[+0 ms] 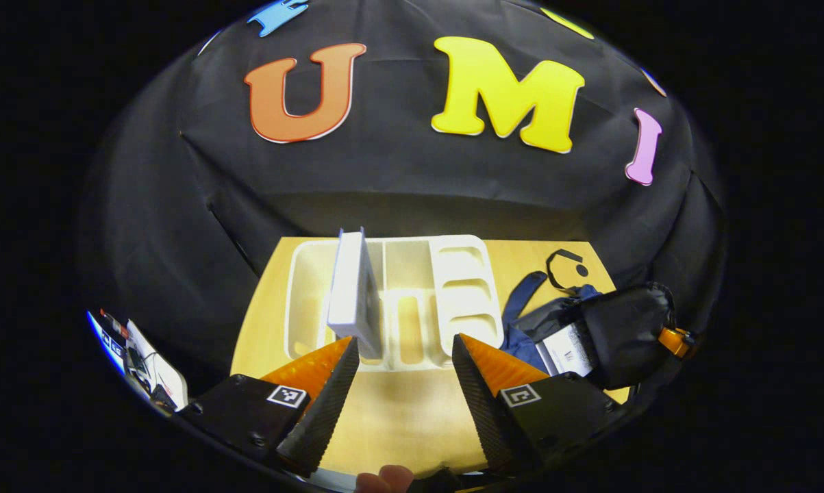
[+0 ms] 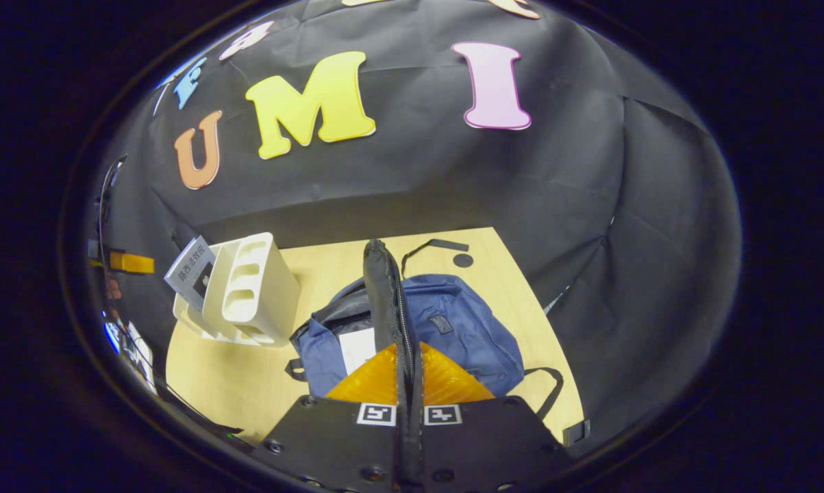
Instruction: Open the schoolbag, grab two books from the bookshelf and put them into the schoolbag.
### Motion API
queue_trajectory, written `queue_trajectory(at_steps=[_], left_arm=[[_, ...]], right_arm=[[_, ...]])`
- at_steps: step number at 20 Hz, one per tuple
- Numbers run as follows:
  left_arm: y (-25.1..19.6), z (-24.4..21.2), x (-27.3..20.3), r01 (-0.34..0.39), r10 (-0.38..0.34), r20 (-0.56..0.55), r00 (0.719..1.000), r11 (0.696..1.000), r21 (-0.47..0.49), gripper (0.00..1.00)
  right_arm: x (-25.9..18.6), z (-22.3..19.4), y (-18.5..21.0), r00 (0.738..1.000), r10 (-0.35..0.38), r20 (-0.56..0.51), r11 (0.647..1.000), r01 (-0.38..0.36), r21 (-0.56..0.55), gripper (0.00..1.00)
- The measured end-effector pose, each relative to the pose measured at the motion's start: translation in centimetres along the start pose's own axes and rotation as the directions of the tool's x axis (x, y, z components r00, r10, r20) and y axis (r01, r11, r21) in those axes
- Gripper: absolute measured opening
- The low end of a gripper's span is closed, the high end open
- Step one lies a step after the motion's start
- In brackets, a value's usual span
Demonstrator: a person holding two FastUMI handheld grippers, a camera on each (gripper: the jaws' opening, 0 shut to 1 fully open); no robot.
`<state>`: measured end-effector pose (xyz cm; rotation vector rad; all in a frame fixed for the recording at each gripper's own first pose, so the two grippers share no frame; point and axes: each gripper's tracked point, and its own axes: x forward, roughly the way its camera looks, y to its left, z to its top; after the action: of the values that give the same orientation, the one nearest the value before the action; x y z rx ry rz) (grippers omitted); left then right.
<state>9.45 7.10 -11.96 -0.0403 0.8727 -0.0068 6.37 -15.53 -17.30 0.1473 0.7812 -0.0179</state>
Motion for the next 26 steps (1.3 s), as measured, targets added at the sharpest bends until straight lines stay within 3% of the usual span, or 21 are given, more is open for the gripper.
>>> queue_trajectory(at_steps=[1,2,4,5,6,7,8,11,14,22,26], left_arm=[[1.4,1.0,0.2,-0.014,0.014,0.012,1.000,1.000,0.011,0.96],[2.3,2.1,0.7,-0.017,0.017,0.019,1.000,1.000,0.010,0.87],[3.0,2.8,2.3,0.008,-0.009,-0.023,1.000,1.000,-0.027,0.89],[3.5,3.1,3.1,0.015,-0.016,-0.042,0.999,0.999,-0.034,0.96],[3.8,3.2,4.6,0.034,-0.038,-0.092,0.995,0.998,-0.044,0.90],[3.6,3.0,5.2,0.052,-0.058,-0.119,0.991,0.997,-0.051,0.96],[3.4,2.7,5.9,0.074,-0.082,-0.148,0.986,0.995,-0.062,0.92],[4.6,1.9,8.3,0.057,-0.064,-0.233,0.970,0.998,-0.039,0.93],[5.3,0.9,10.4,0.057,-0.066,-0.308,0.949,0.998,-0.040,0.92],[5.8,-3.5,13.2,0.075,-0.102,-0.528,0.843,0.995,-0.073,0.93],[5.7,-3.8,13.7,0.074,-0.088,-0.560,0.824,0.996,-0.048,0.89]], right_arm=[[0.1,0.0,0.1,1.000,-0.007,0.000,1.000,0.007,0.001,0.00],[0.2,-0.1,0.1,1.000,-0.015,-0.001,1.000,0.015,0.002,0.00],[0.1,-0.2,0.2,1.000,-0.026,-0.005,1.000,0.026,0.004,0.00],[0.2,-0.1,0.2,1.000,-0.031,-0.006,1.000,0.031,0.004,0.00],[0.2,0.0,0.1,0.999,-0.038,-0.006,0.999,0.038,0.007,0.00],[0.3,-0.1,0.1,0.999,-0.043,-0.008,0.999,0.043,0.011,0.00],[0.3,-0.2,0.0,0.999,-0.046,-0.009,0.999,0.046,0.016,0.00],[0.5,-0.3,-0.3,0.998,-0.057,-0.015,0.998,0.058,0.036,0.00],[0.6,-0.5,-0.4,0.998,-0.063,-0.022,0.997,0.064,0.047,0.00],[1.0,-0.9,-0.2,0.997,-0.066,-0.039,0.996,0.068,0.054,0.00],[1.1,-0.9,0.0,0.997,-0.061,-0.040,0.997,0.063,0.051,0.03]])
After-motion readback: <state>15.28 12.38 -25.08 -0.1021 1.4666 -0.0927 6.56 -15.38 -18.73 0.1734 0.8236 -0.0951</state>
